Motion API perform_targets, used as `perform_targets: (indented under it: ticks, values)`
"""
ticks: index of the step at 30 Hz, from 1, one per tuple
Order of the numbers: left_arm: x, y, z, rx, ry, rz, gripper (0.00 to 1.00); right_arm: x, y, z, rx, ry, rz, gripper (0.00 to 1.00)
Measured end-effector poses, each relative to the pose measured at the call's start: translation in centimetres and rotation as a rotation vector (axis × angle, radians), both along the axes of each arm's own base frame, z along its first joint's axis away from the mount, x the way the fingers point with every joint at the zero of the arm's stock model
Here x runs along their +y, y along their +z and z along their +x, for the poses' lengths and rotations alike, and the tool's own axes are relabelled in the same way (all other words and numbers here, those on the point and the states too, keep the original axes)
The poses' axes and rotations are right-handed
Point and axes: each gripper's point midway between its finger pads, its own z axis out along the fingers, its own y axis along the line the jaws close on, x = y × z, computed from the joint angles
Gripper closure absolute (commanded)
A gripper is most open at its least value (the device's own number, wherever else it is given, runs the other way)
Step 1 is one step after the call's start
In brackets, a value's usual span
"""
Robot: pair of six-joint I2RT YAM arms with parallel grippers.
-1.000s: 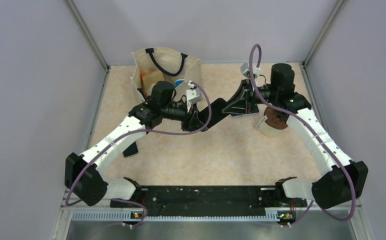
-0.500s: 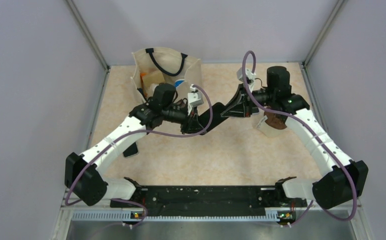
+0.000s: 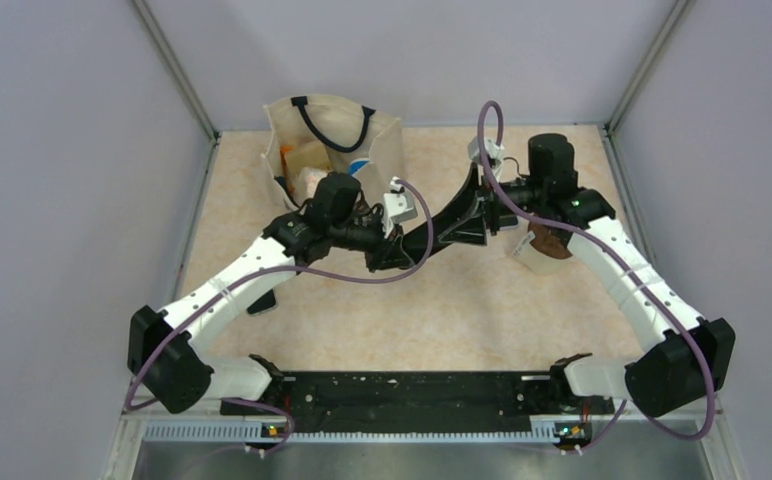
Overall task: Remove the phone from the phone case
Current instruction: Pick up the phone at the center of the board, then remove the phone case from the phone.
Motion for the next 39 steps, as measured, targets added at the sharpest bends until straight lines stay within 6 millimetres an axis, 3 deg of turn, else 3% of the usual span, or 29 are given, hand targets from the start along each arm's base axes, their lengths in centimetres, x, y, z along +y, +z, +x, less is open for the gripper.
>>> perform_targets:
  ticks: [6,17,28,39]
  values:
    - [0.1,-0.3,0.1,-0.044,0.017,0.031,1.0,0.3,-0.7,0.3,0.06,0.007,-0.005,0.54]
    - [0.4,-1.7,0.1,-0.069,0.035,0.08,1.0,0.7,-0.7,0.2,0.126,0.033,0.011,0.57]
    - [0.2,-1.7,-0.1,-0.073,0.03,0.084,1.0,0.9,0.1,-0.3,0.114,0.087,0.046,1.0]
    - [0.7,-2.7,0.3,-0.212,0.061,0.166,1.0,1.1,-0.8,-0.7,0.167,0.139,0.056,1.0]
